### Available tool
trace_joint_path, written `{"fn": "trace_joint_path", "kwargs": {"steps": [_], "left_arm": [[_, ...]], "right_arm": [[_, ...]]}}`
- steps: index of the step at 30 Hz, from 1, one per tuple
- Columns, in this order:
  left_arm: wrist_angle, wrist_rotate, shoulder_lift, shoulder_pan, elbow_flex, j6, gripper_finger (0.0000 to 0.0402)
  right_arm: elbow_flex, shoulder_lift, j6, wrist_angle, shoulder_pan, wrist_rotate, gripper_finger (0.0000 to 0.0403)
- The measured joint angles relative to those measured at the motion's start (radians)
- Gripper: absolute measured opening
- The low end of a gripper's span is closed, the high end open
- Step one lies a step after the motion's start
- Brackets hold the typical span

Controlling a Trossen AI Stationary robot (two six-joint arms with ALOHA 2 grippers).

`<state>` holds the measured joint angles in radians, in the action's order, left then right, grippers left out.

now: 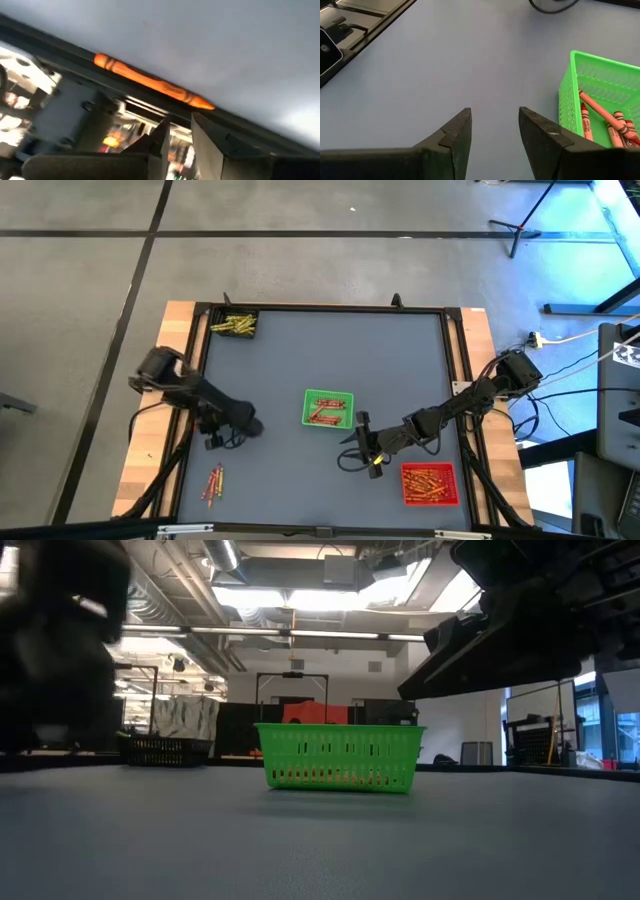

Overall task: Sort crayons
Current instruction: Put the orange crayon into the red bin

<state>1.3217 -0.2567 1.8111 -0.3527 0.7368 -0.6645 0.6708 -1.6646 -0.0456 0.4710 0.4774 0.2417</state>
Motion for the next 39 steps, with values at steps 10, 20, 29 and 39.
{"fn": "trace_joint_path", "kwargs": {"steps": [10,20,29,39], "left_arm": [[-0.032,0.04,-0.146,-0.191,-0.003,-0.633,0.0064],[-0.152,0.016,-0.142,-0.267,-0.066,-0.814,0.0064],[-0.172,-0.017,-0.099,-0.265,-0.082,-0.823,0.0064],[-0.168,0.063,-0.067,-0.28,-0.076,-0.94,0.0053]], "right_arm": [[0.0,0.0,-0.001,0.011,0.0,0.0,0.016],[0.0,0.0,-0.001,0.031,0.0,0.0,0.016],[0.0,0.0,-0.001,0.036,0.0,0.0,0.016],[0.0,0.0,0.002,0.038,0.0,0.0,0.016]]}}
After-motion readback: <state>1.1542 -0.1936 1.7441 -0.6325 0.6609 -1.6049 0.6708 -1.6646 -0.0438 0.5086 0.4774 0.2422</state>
